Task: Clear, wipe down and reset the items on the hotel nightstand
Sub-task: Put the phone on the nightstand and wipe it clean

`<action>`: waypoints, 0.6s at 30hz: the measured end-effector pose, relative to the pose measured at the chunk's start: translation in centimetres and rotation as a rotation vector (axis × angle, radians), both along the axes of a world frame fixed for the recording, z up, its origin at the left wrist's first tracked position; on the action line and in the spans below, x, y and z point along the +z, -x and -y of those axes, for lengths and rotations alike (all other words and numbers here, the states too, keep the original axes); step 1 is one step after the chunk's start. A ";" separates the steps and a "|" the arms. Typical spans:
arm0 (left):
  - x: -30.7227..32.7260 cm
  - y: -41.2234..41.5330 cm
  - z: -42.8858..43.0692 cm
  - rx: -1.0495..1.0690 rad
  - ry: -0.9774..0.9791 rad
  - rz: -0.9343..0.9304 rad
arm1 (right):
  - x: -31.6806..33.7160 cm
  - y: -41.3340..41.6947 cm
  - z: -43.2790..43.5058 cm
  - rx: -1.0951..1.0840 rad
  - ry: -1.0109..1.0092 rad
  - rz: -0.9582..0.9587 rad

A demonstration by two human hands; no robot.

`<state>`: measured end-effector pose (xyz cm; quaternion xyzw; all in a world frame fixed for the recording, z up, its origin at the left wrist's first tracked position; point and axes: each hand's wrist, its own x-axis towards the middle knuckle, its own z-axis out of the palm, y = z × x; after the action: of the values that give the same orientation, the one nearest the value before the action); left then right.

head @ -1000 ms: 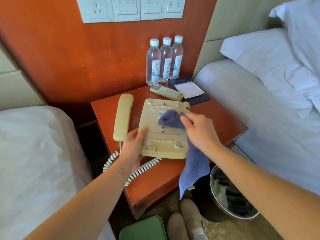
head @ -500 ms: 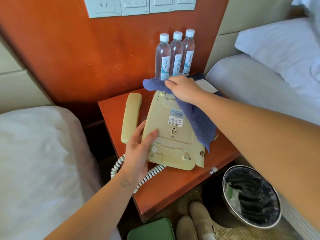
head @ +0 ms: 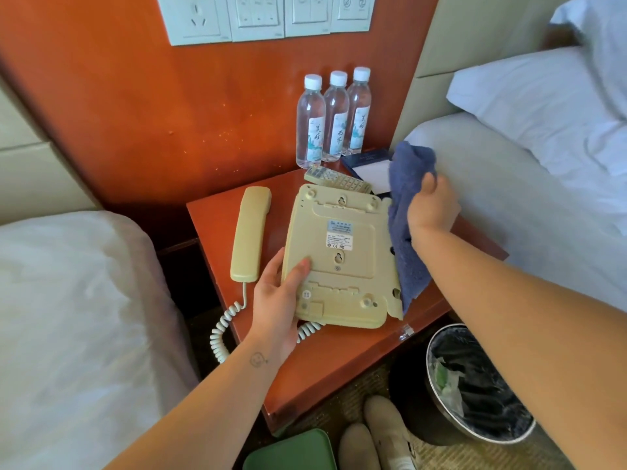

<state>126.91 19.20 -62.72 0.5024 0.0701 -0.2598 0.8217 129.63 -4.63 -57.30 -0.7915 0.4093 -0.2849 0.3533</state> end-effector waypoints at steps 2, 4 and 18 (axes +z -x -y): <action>-0.1 -0.2 -0.3 0.019 0.006 -0.020 | -0.3 0.7 0.4 -0.021 0.023 0.001; -0.2 -0.4 -0.4 0.037 -0.006 -0.023 | -0.7 1.0 -0.2 0.067 0.073 -0.074; 0.2 -0.9 0.6 0.147 -0.069 -0.090 | -0.8 6.3 -6.2 0.332 0.115 -0.275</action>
<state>127.84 18.64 -62.51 0.5116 0.1524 -0.2184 0.8169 123.31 1.60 -58.06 -0.8983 0.3008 -0.1352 0.2905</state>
